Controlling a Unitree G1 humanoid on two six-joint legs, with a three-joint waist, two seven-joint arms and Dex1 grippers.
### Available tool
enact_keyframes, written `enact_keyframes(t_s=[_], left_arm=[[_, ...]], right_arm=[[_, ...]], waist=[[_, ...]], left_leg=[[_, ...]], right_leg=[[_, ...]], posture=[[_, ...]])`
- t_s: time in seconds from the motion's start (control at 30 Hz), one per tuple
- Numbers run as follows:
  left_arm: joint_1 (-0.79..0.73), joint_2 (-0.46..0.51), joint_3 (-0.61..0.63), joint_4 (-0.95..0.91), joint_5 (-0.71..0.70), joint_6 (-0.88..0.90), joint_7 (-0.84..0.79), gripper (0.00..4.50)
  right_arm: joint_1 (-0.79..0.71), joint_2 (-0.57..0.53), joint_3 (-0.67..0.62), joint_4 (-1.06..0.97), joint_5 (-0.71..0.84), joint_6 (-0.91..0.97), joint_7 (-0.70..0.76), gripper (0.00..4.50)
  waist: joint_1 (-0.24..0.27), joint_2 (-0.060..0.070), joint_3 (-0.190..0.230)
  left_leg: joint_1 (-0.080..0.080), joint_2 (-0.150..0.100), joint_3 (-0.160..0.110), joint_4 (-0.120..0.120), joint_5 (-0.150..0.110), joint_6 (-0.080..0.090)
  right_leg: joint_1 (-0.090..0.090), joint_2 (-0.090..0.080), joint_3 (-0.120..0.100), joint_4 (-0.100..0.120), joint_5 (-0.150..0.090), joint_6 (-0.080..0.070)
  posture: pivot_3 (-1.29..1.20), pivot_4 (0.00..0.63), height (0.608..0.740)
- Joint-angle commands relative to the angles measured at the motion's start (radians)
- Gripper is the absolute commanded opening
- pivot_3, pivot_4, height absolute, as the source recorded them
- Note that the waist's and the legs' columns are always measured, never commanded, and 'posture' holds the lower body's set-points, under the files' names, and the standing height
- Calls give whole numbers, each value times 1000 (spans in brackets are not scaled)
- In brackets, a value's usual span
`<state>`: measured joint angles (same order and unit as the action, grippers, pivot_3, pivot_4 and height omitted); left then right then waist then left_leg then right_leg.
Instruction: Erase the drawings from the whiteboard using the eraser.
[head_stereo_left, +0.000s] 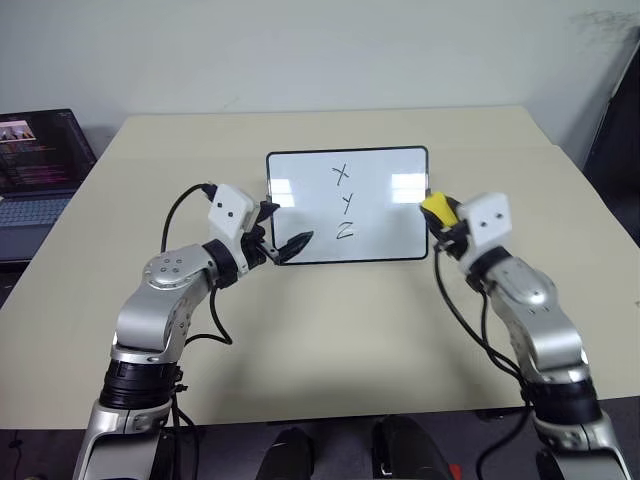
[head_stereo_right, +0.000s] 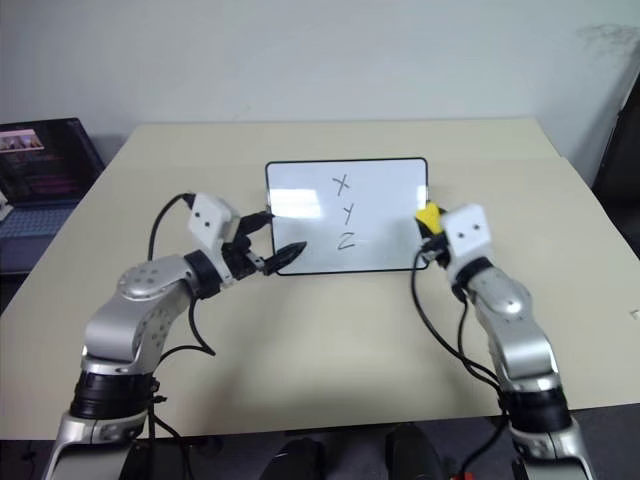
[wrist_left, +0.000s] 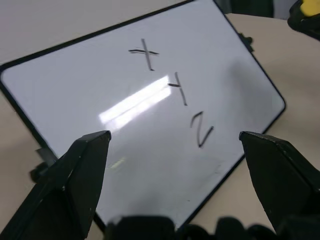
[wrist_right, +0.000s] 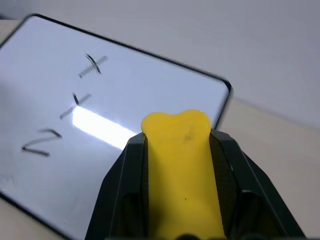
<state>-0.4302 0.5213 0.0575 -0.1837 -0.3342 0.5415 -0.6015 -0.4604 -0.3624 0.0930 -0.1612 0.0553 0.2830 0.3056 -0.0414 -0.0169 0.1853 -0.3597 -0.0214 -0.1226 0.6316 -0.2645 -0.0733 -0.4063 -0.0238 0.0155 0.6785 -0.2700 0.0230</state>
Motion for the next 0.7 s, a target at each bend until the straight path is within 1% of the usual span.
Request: enact_keyframes(t_s=[0.03, 0.13, 0.33, 0.5, 0.7], left_arm=[[-33, -5, 30, -33, 10, 12, 54, 4500], [-47, -4, 28, -23, 15, 16, 71, 4500], [-79, -4, 26, 3, 25, 16, 95, 4500], [-89, -5, 14, 12, 30, 11, 85, 4500], [-99, -11, 5, 23, 35, 6, 82, 4500]], right_arm=[[-151, 54, 74, 155, -65, -119, 21, 1288], [-274, 106, 101, 316, -96, -178, 24, 1288], [-469, 168, 115, 605, -149, -283, 11, 1288], [-566, 205, 110, 814, -185, -346, -34, 1287], [-652, 237, 106, 978, -206, -378, -68, 1287]], waist=[[-2, -1, 0], [-2, -1, 1], [4, -1, 1], [2, -1, 1], [-1, -1, 1]], left_leg=[[0, 0, 0, 0, 0, 0], [-1, 0, 0, 0, 0, 0], [-3, -1, -1, 0, 0, -1], [-4, -1, -1, -1, 0, -1], [-4, -1, 0, -1, 0, -1]], right_leg=[[0, 0, 0, 0, 2, -3], [-1, 0, 0, 0, 2, -4], [-2, -2, 0, 0, 3, -4], [-3, -2, 0, 0, 3, -5], [-4, -2, 1, 0, 3, -5]], posture=[[0, 150, 740], [0, 150, 740], [0, 150, 740], [0, 150, 740], [0, 150, 740]])
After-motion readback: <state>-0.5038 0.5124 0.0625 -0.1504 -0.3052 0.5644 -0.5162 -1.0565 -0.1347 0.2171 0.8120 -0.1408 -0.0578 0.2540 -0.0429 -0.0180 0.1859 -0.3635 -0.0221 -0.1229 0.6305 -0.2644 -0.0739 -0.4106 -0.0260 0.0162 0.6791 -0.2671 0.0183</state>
